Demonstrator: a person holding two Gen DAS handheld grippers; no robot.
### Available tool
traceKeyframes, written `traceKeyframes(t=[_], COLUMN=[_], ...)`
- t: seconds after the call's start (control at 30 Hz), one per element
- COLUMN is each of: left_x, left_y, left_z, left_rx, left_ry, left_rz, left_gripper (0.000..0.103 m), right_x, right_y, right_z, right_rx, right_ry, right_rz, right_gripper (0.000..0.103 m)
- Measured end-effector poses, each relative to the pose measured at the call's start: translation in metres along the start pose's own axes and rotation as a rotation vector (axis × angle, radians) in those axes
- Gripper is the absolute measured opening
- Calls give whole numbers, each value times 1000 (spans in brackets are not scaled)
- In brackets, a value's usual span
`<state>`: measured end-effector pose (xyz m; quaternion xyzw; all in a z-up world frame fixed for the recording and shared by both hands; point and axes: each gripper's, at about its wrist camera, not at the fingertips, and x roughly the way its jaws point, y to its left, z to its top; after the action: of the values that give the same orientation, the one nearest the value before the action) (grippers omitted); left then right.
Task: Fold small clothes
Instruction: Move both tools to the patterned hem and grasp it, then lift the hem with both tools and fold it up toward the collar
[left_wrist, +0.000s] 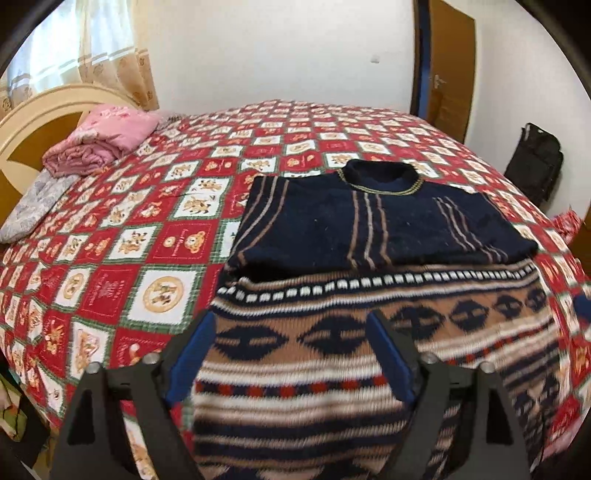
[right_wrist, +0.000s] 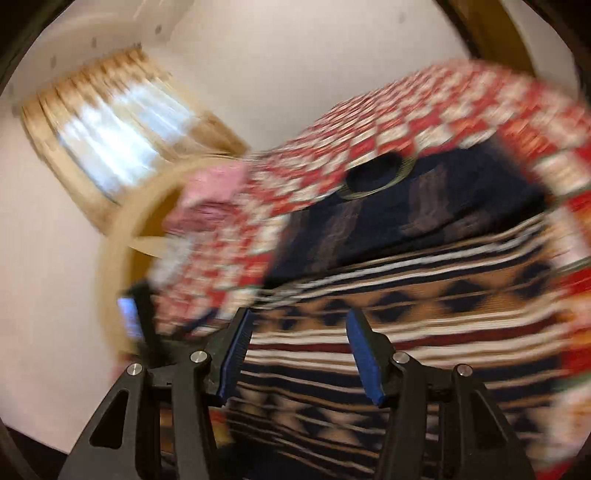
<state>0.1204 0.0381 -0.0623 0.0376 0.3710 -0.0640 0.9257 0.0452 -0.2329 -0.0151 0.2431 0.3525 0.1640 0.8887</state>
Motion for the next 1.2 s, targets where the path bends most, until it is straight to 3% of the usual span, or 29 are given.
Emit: traceKeyframes(t=[0.17,0.33,0.4,0.47,0.53,0.63,0.87,0.97,1.2], left_x=[-40,-65,-69,-70,-69,-72,-70,-62,-45], left_y=[17,34,41,46,47,45,43,47,48], left_z=[-21,-40,-48,-58,-69,-87,-107,-118,-144], left_rx=[63,114,117,112,115,138,123,109,27], left_ry=[-89,-110,-96,-81,-55,-34,62,98,212], left_rz=[13,63,64,62,57,50,-26,-28,-144], left_gripper=[99,103,103,103,103,103,103,103,102], right_x=[-81,-186,-226,-254,-271,-246,-107,-88,-81], right_y=[-8,0,12,20,15,-11,-70,-74,-91], right_z=[-6,-2,-3,-7,-14,-35,-106,-128,-145], right_rx=[-51,-188,-256,-279,-237,-133,8,23,58], right_ry=[-26,-70,-108,-139,-136,-43,209,248,263], right_rz=[-174,-644,-907,-996,-893,-602,-366,-336,-334], right_gripper=[55,55,55,59,74,74,74,74,74])
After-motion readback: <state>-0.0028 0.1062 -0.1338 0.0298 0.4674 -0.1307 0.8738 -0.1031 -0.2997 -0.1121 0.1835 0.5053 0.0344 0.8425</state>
